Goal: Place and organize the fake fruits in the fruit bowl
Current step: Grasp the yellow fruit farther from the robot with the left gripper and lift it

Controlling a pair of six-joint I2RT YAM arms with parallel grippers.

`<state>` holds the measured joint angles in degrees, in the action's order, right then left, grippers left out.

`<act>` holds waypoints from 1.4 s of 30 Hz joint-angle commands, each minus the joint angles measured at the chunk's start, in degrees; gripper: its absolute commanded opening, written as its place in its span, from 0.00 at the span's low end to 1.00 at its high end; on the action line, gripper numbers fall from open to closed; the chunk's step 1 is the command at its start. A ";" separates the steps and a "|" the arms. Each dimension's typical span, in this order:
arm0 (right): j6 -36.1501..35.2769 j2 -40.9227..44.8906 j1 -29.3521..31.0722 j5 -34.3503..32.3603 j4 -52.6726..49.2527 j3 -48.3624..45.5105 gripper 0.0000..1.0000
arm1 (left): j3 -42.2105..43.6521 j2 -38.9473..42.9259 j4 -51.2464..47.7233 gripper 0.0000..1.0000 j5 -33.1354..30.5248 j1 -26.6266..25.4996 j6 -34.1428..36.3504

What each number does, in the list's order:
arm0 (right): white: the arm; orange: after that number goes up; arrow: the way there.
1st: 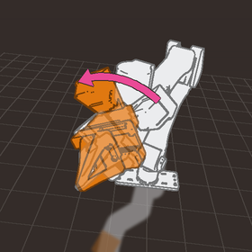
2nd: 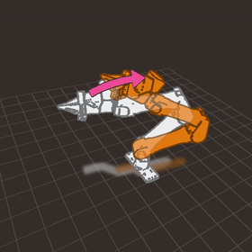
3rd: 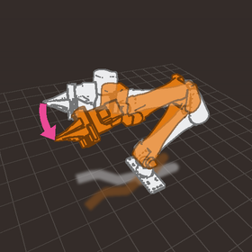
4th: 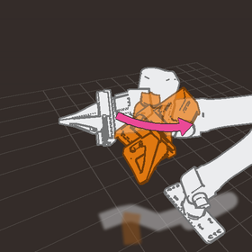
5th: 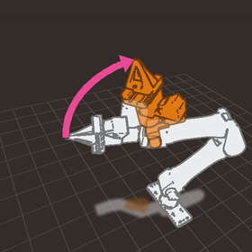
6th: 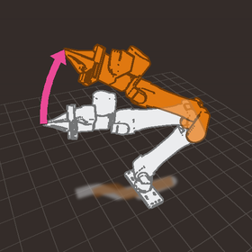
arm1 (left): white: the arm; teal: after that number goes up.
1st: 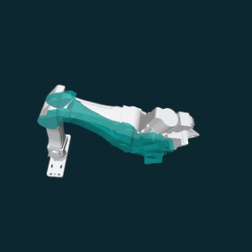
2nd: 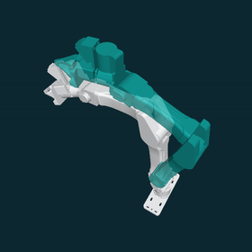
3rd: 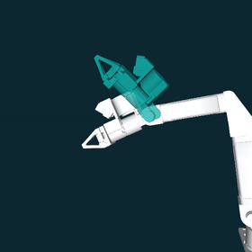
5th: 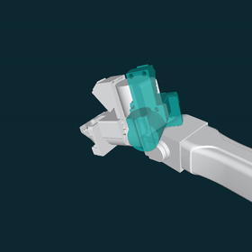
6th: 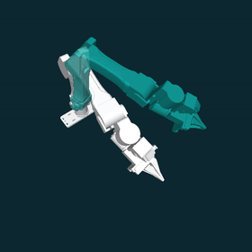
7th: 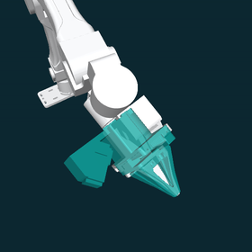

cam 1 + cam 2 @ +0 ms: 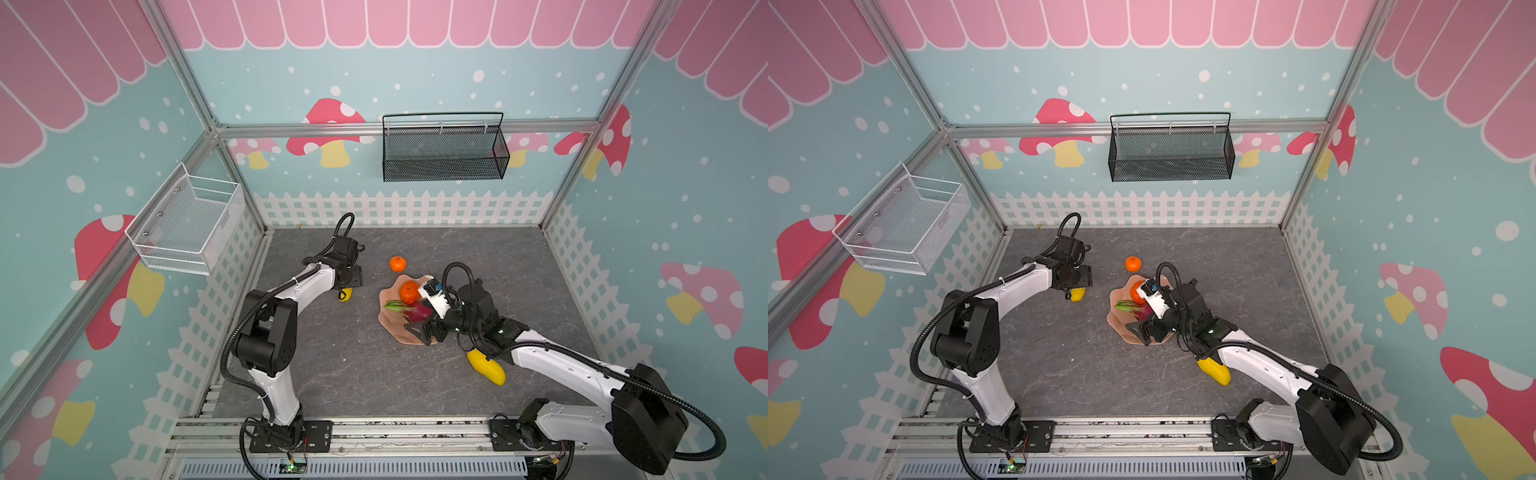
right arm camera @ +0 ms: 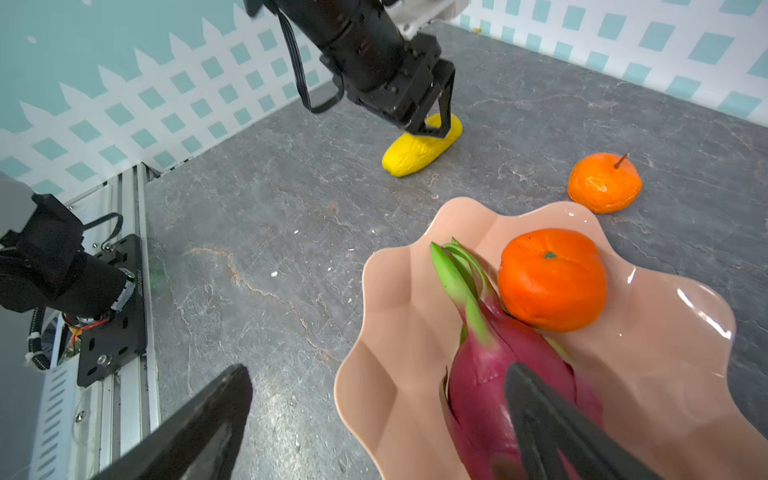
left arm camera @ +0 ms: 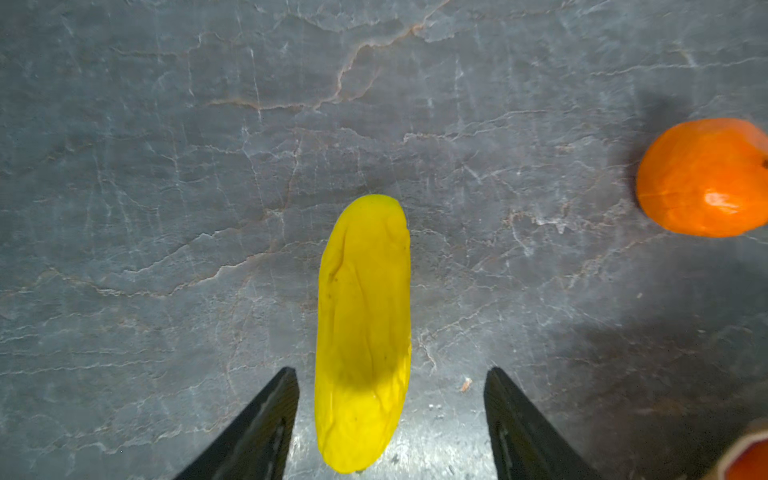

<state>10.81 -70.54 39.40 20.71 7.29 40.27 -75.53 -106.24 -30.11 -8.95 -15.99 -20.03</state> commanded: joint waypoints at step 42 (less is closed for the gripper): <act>13.84 23.37 -4.37 -10.26 -12.65 -16.86 0.98 | 17.89 23.68 3.27 0.45 -1.87 -26.02 -29.74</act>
<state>23.20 -48.23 35.24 10.57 -5.21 24.25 -58.46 -81.38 -27.53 -7.35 -40.56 -42.61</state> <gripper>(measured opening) 0.979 0.451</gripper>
